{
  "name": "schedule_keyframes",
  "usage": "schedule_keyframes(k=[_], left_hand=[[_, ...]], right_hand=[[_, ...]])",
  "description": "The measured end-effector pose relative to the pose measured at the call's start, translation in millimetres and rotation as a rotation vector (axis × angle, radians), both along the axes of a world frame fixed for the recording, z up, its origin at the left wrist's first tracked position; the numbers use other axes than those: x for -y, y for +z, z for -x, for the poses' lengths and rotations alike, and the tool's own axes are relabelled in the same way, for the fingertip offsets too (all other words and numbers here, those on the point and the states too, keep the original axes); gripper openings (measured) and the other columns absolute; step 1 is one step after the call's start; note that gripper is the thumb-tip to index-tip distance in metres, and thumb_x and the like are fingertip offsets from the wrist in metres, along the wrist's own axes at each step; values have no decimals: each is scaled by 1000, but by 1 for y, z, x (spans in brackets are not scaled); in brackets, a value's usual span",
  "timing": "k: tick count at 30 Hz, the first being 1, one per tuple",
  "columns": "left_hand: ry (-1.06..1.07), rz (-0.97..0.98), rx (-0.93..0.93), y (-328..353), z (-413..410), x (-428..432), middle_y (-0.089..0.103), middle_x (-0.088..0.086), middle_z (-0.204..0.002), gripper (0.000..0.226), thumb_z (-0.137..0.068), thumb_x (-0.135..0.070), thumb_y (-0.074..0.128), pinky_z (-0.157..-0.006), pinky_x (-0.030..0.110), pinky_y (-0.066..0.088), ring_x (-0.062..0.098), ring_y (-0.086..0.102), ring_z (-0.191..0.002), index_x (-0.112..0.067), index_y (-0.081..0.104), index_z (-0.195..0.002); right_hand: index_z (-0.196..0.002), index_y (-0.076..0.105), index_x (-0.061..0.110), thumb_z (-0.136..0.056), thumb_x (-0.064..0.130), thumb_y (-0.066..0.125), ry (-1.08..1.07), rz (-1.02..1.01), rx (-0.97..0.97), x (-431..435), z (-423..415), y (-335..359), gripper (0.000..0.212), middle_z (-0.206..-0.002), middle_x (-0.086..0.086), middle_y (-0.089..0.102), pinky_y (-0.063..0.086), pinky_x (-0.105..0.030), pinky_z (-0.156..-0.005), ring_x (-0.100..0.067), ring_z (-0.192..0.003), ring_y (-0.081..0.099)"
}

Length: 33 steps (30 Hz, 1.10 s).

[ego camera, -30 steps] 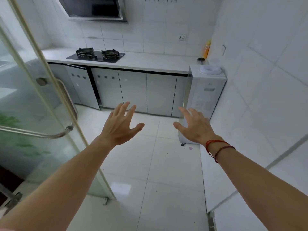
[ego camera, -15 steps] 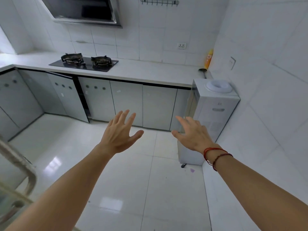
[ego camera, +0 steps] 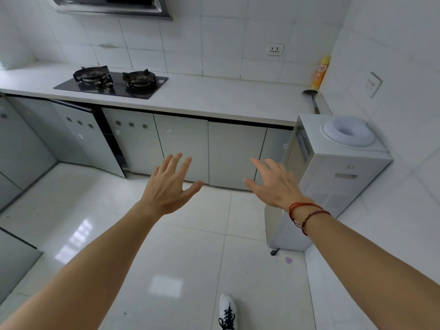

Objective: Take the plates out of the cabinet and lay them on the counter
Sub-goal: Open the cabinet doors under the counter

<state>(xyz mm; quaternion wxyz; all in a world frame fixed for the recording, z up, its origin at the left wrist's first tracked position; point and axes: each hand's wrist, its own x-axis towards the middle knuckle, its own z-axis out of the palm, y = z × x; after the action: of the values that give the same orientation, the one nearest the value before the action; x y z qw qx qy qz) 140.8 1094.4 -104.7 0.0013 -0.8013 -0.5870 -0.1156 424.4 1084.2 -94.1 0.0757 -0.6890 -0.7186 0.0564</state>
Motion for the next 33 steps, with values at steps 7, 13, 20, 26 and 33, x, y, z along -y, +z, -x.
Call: schedule_keyframes(k=[7,13,20,26,33], left_hand=[[30,46,-4,-5,-25,-127,18,8,-162,88,-85,-76,16,-117,48,23,30,13,-149,-22,19,-154],[73,78,6,-8,-28,-209,15,9,-163,89,-84,-76,14,-117,48,21,30,10,-150,-21,18,-155],[51,95,-18,-26,-17,-298,16,10,-163,88,-86,-75,15,-117,46,21,31,12,-150,-20,17,-155],[15,118,5,-49,8,-391,20,12,-161,88,-85,-74,17,-116,49,24,33,16,-148,-19,21,-153],[-11,182,19,-61,53,-505,24,12,-160,87,-85,-74,19,-115,49,28,33,19,-147,-18,24,-152]], right_hand=[[-153,23,33,-93,63,34,22,50,-18,-138,-22,-12,68,-147,-7,39,33,-46,-105,-29,-133,37],[-154,20,33,-94,62,35,50,112,-10,-225,-28,-15,68,-155,-9,32,27,-47,-110,-29,-139,31],[-153,22,35,-94,61,37,34,123,-6,-313,-18,-23,67,-152,-10,35,28,-45,-108,-30,-138,33],[-154,20,36,-93,62,37,-4,154,3,-395,8,-43,68,-156,-8,30,26,-45,-111,-28,-142,28],[-154,20,35,-94,61,37,-66,218,11,-495,47,-54,68,-159,-10,28,24,-46,-112,-27,-144,26]])
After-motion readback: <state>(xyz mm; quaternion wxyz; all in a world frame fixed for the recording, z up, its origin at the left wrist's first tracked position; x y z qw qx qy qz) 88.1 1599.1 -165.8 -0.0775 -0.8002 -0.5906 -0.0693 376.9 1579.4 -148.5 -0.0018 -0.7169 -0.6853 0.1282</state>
